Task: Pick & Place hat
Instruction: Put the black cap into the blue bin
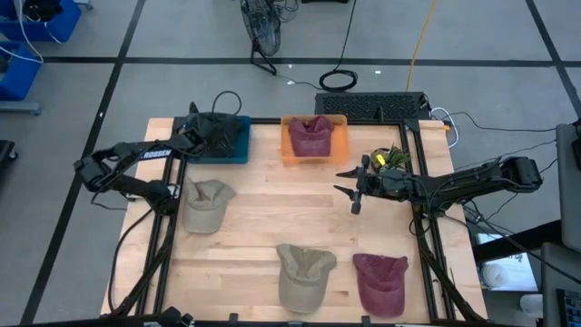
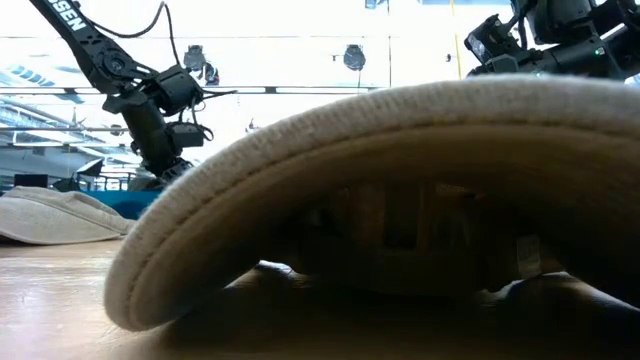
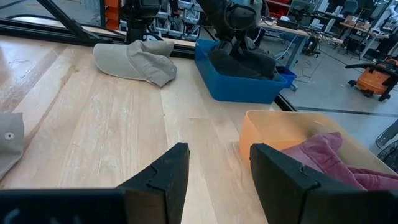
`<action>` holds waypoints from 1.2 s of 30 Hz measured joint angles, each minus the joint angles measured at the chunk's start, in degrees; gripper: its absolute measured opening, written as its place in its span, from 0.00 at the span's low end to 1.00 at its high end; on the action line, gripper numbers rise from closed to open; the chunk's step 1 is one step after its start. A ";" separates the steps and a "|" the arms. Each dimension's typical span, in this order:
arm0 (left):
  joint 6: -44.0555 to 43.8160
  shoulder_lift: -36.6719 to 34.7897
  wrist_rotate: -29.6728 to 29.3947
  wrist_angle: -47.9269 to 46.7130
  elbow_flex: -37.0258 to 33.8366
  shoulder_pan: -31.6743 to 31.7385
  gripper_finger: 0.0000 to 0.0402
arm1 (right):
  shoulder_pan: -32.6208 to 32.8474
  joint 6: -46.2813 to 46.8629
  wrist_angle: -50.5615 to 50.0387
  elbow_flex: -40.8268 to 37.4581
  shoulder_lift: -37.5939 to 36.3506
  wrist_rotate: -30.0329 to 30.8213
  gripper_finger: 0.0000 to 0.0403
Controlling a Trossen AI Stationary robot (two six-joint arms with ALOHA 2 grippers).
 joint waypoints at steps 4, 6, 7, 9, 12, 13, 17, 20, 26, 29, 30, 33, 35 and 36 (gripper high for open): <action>0.85 -2.15 -0.24 -2.14 0.00 -2.47 0.31 | 0.00 0.00 -0.12 0.00 0.00 0.00 0.38; 0.60 -4.05 -0.27 -2.91 0.02 -3.70 0.31 | 0.00 -0.01 -0.22 0.00 0.00 0.00 0.38; 0.38 -5.09 -0.27 -3.52 0.04 -4.27 0.31 | 0.00 -0.09 -0.37 0.00 0.00 0.00 0.39; -0.50 -7.24 -0.27 -4.90 0.04 -5.29 0.31 | 0.00 -0.17 -0.82 0.00 0.00 0.02 0.38; -2.11 -10.84 -0.31 -6.90 0.07 -6.84 0.31 | 0.00 -0.19 -1.24 0.00 0.00 0.05 0.38; -3.15 -12.09 -0.31 -8.11 0.07 -7.39 0.31 | 0.00 -0.18 -1.38 0.00 0.00 0.06 0.38; -10.16 -16.54 0.54 -13.78 0.11 -9.90 0.31 | 0.00 -0.02 -1.48 0.00 0.00 0.04 0.38; -15.49 -17.88 3.47 -18.40 0.11 -10.97 0.31 | 0.02 0.20 -1.45 0.00 0.00 0.04 0.39; -22.61 -15.46 3.67 -26.65 0.11 -9.87 0.31 | 0.02 1.15 -1.29 0.00 0.00 0.02 0.38; -23.84 -12.94 2.03 -26.64 0.11 -7.88 0.31 | 0.02 1.49 -0.64 0.00 0.00 0.02 0.39; -23.90 -12.02 1.91 -26.23 0.11 -7.14 0.31 | 0.02 1.51 -0.50 0.00 0.00 0.02 0.39; -23.41 -8.85 1.99 -23.66 0.16 -4.99 0.31 | 0.02 1.59 0.04 0.00 0.00 -0.02 0.38; -23.33 -6.58 2.85 -21.80 0.33 -3.76 0.31 | 0.02 2.23 0.26 0.00 0.00 -0.11 0.39; -23.33 -5.44 3.39 -20.86 0.39 -3.23 0.31 | 0.02 2.52 0.21 0.00 -0.01 -0.14 0.38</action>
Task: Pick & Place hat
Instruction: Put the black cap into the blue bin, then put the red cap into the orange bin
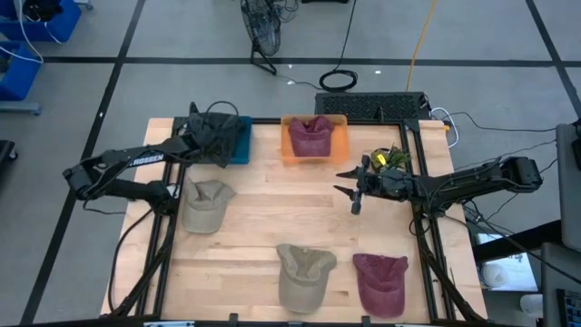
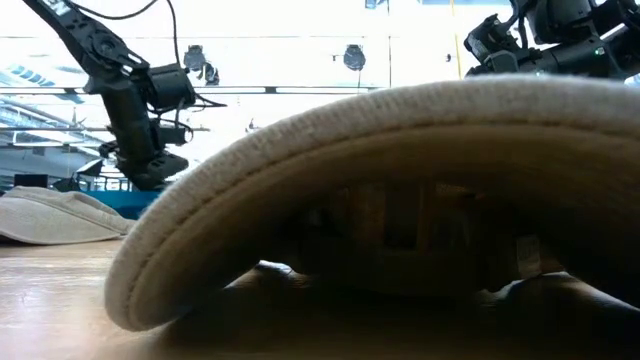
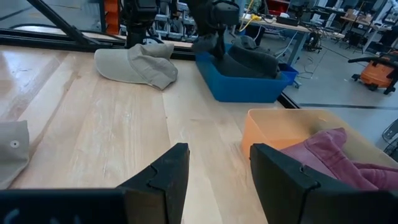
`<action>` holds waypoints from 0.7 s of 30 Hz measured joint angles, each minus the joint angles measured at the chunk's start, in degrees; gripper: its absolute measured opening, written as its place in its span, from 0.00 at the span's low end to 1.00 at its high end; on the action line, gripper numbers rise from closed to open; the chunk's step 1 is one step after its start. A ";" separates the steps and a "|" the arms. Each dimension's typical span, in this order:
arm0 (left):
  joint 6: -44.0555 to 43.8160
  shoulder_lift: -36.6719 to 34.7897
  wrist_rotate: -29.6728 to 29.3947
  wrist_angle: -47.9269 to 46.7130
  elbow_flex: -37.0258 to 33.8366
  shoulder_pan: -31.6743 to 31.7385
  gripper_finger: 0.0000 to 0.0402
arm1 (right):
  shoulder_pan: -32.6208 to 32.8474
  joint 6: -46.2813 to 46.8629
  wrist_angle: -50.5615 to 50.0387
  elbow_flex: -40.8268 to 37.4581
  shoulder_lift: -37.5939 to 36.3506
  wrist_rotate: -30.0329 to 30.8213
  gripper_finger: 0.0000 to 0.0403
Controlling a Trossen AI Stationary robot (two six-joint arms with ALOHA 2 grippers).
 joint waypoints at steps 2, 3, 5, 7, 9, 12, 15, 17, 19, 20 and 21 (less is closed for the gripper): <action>0.44 2.07 0.44 1.58 0.04 0.75 0.31 | 0.00 0.31 -0.02 0.00 0.01 -0.01 0.39; 1.28 2.86 0.43 2.30 0.09 0.98 0.31 | 0.00 0.33 -0.02 0.00 0.01 -0.01 0.39; 3.17 3.56 0.00 3.87 0.09 1.41 0.31 | 0.21 0.35 -0.13 0.00 0.01 -0.01 0.38; 4.49 3.20 -0.83 4.81 -0.04 1.44 0.31 | 0.72 0.35 -0.23 0.00 0.00 -0.03 0.39; 4.70 1.67 -1.02 4.94 -0.11 1.43 0.31 | 1.27 0.35 -0.30 0.00 0.01 -0.05 0.39; 4.03 -1.68 -0.67 3.67 -0.33 0.97 0.31 | 1.66 0.24 -0.29 0.00 0.01 -0.03 0.39; 2.10 -5.51 1.58 2.88 -0.35 -0.46 0.31 | 1.66 0.23 -0.29 0.00 0.01 -0.01 0.39; -0.12 -7.90 3.02 1.47 -0.34 -1.69 0.31 | 1.67 0.22 -0.29 0.00 -0.01 0.01 0.39; -1.93 -10.40 4.69 0.61 -0.35 -3.35 0.31 | 1.68 0.27 -0.29 0.00 0.01 0.01 0.38; -2.49 -11.58 5.73 0.39 -0.33 -4.47 0.31 | 1.68 0.28 -0.29 0.00 0.01 0.00 0.38; -3.12 -12.80 6.93 -0.06 -0.33 -5.63 0.31 | 1.68 0.33 -0.23 0.00 0.01 -0.01 0.38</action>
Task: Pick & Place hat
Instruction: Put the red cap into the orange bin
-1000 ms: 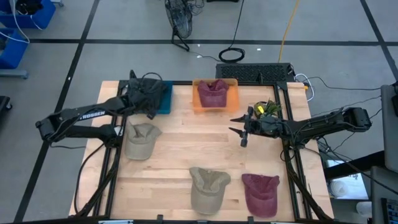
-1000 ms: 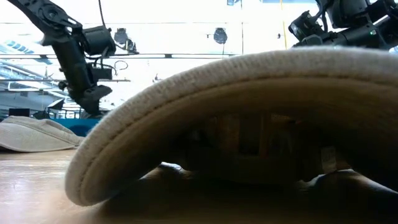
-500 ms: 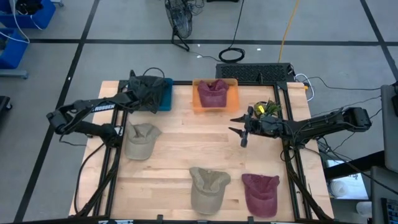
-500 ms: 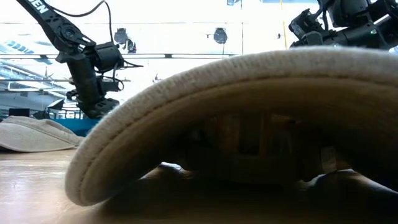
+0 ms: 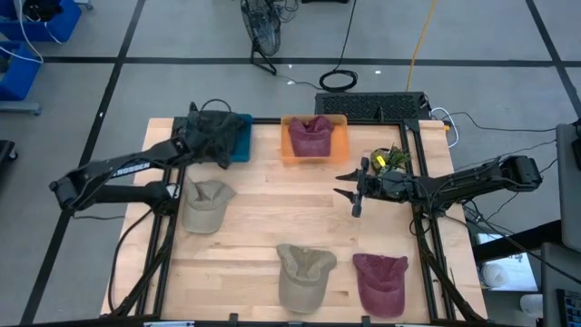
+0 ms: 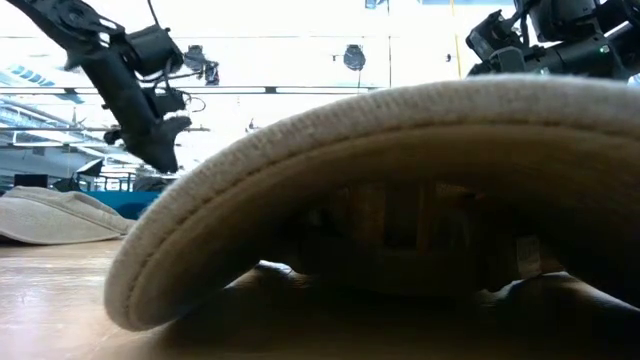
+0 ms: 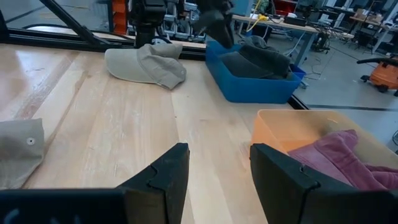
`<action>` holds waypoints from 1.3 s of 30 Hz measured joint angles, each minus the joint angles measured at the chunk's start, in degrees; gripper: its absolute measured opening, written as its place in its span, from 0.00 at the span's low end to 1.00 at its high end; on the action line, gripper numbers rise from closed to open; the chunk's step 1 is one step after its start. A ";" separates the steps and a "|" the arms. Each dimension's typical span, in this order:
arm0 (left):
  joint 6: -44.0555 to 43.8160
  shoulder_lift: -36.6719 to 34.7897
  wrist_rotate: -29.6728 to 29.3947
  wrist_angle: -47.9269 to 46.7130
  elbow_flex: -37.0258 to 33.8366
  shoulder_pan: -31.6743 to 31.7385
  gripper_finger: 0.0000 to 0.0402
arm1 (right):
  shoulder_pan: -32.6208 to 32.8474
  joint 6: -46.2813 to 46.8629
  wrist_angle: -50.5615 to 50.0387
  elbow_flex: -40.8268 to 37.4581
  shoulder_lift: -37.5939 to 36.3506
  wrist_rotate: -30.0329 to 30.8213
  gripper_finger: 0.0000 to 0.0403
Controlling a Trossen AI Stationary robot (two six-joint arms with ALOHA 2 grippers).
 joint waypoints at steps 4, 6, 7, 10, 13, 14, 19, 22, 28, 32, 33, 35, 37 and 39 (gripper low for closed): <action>-3.47 -4.03 5.69 -0.47 0.00 -6.05 0.31 | 0.00 2.13 1.94 0.00 0.00 -0.02 0.38; -5.52 -5.38 8.34 0.45 0.00 -10.16 0.31 | 0.00 3.21 3.37 0.00 0.00 -0.03 0.39; -6.73 -5.72 8.94 0.95 0.00 -12.38 0.31 | 0.00 3.61 3.89 0.00 0.00 -0.02 0.39; -8.50 -5.84 9.23 3.57 0.02 -19.80 0.31 | 0.00 5.31 4.38 0.02 -0.01 -0.04 0.39; -6.79 -5.86 11.52 2.74 0.04 -27.12 0.31 | 0.32 6.09 2.18 0.02 -0.02 -0.04 0.38; -6.12 -5.85 12.48 1.69 0.04 -29.22 0.31 | 0.51 6.07 1.23 0.02 -0.02 -0.04 0.39; -8.47 -5.38 9.99 -12.02 3.62 -37.52 0.31 | 0.72 6.27 0.02 0.02 -0.02 -0.09 0.39; -12.11 -4.19 7.01 -16.41 6.27 -41.08 0.31 | 0.70 7.18 0.69 0.02 -0.02 -1.43 0.39; -10.03 0.45 -1.58 -3.04 8.50 -46.20 0.31 | 0.71 7.54 3.65 0.02 -0.02 -6.07 0.39; -4.48 5.19 -12.88 13.12 8.61 -46.96 0.31 | 0.86 9.23 4.25 0.02 -0.02 -6.26 0.39; -3.50 6.51 -15.14 16.43 8.61 -46.86 0.31 | 1.02 9.74 4.19 0.02 -0.02 -7.11 0.39; -1.17 9.43 -17.65 23.52 8.59 -46.14 0.31 | 1.59 10.64 4.13 0.02 -0.02 -9.07 0.39; 0.81 12.05 -17.63 29.14 8.68 -45.14 0.31 | 2.51 11.35 3.66 0.02 -0.02 -10.26 0.39; 1.71 14.38 -16.86 32.17 8.63 -44.10 0.31 | 3.42 11.76 2.73 0.02 -0.02 -10.31 0.39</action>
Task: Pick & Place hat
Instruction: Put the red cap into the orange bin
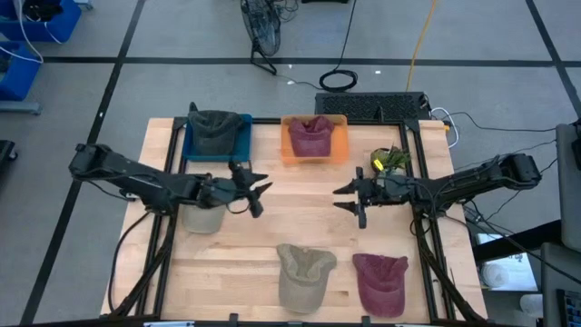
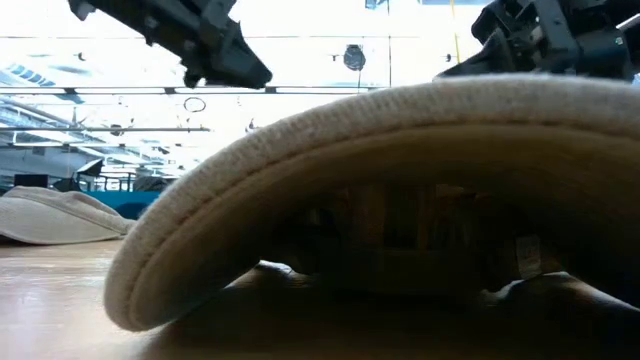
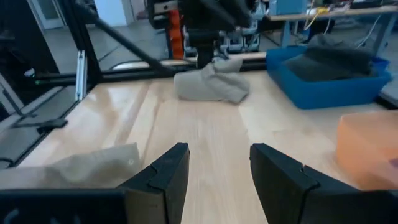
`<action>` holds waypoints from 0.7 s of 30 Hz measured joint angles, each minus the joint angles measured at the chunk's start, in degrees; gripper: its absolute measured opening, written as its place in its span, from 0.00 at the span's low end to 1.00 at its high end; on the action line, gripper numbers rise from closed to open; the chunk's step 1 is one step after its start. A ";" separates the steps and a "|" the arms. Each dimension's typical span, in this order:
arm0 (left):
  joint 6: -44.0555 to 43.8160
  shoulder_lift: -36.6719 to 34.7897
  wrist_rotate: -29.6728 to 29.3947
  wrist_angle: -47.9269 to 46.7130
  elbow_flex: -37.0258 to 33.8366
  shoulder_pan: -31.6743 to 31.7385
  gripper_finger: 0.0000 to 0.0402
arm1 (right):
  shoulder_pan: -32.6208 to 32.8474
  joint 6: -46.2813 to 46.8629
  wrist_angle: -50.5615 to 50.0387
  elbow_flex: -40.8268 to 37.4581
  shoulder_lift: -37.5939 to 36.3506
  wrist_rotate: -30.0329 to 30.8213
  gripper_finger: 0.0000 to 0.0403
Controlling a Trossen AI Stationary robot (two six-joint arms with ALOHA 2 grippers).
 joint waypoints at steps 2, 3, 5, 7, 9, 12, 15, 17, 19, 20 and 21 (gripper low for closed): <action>-0.11 1.83 1.90 0.37 0.00 0.98 0.31 | 0.64 0.08 -1.47 0.00 0.00 0.46 0.39; -0.15 2.46 3.04 -0.28 -0.04 1.28 0.31 | 0.94 0.23 -2.27 0.00 0.00 1.38 0.39; -0.84 3.29 5.62 -1.83 -0.07 1.73 0.31 | 1.17 0.23 -3.68 0.00 0.00 1.73 0.39; -1.85 3.64 6.73 -3.67 -0.07 1.91 0.31 | 1.17 0.22 -4.58 0.00 0.00 1.65 0.39; -2.14 3.76 6.91 -4.44 -0.07 1.93 0.31 | 1.15 0.23 -4.91 0.00 0.02 1.68 0.39; 0.54 3.66 6.91 -4.33 -0.07 1.93 0.31 | 1.15 0.23 -4.16 0.00 0.02 1.68 0.39; 2.02 3.27 6.95 -1.85 -0.07 2.35 0.31 | 1.15 0.34 -4.10 0.00 0.02 1.68 0.39; 1.72 3.23 7.35 0.07 -0.07 2.68 0.31 | 1.15 0.92 -4.06 0.00 0.01 1.73 0.39; 1.45 3.28 9.09 1.56 -0.07 2.90 0.31 | 1.13 1.69 -4.11 0.00 0.00 1.76 0.39; 1.38 3.27 10.36 2.50 -0.07 2.93 0.31 | 1.15 1.87 -4.11 0.00 0.00 1.76 0.39; 1.31 3.26 11.66 3.47 -0.07 2.93 0.31 | 1.39 2.18 -4.08 0.00 0.00 1.74 0.39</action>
